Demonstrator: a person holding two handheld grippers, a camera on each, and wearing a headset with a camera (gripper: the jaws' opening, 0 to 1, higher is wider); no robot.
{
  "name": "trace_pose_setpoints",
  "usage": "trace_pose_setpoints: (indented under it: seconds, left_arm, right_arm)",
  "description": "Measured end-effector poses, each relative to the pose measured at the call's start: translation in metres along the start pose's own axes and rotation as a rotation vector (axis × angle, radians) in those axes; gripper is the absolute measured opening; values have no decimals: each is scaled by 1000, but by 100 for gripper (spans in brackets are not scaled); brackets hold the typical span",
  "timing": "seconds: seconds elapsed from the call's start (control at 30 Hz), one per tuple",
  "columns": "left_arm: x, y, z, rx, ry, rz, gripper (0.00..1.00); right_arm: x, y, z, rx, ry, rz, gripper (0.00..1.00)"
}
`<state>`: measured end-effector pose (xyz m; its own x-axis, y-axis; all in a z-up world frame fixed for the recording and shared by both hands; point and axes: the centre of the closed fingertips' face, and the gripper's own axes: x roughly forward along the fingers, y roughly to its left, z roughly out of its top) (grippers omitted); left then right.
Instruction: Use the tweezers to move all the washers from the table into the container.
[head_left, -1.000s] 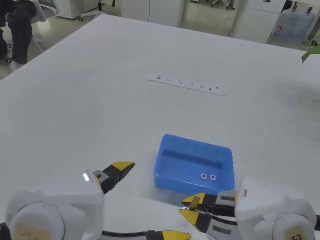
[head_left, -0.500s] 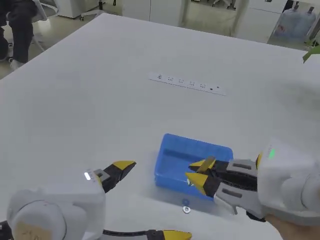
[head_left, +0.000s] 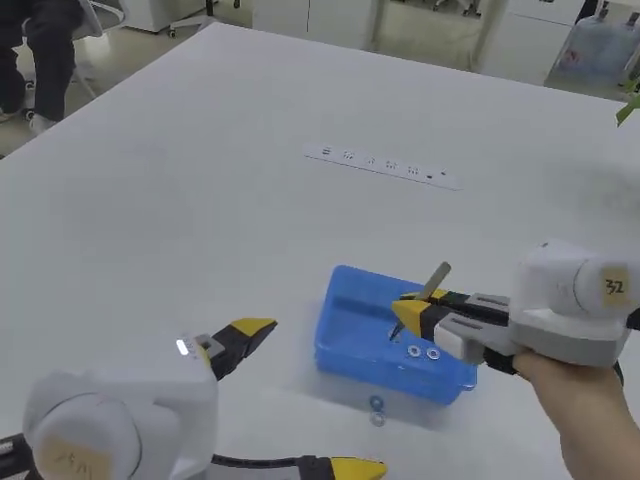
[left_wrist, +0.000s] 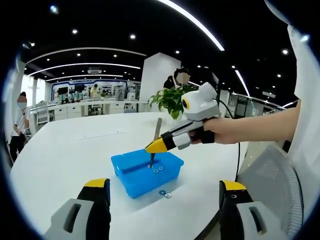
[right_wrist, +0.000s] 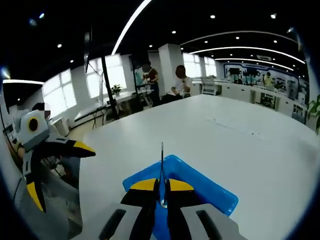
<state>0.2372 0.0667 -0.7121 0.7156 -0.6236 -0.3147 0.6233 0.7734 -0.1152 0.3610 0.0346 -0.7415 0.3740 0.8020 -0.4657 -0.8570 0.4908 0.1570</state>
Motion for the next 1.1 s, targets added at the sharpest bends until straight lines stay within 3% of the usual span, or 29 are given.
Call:
trace_pose_setpoints:
  seconds: [0.37, 0.73, 0.93, 1.1]
  left_arm:
    - [0, 1, -2, -1, 9, 5, 92]
    - [1, 0, -2, -2, 13, 2, 92]
    - [1, -1, -3, -2, 16, -4, 92]
    - [1, -1, -2, -11, 10, -5, 92]
  right_arm:
    - [22, -14, -23, -5, 71, -5, 3]
    - [22, -12, -31, -23, 98, -4, 3]
    - [21, -11, -29, -20, 80, 5, 4]
    - [10, -8, -17, -13, 17, -4, 4]
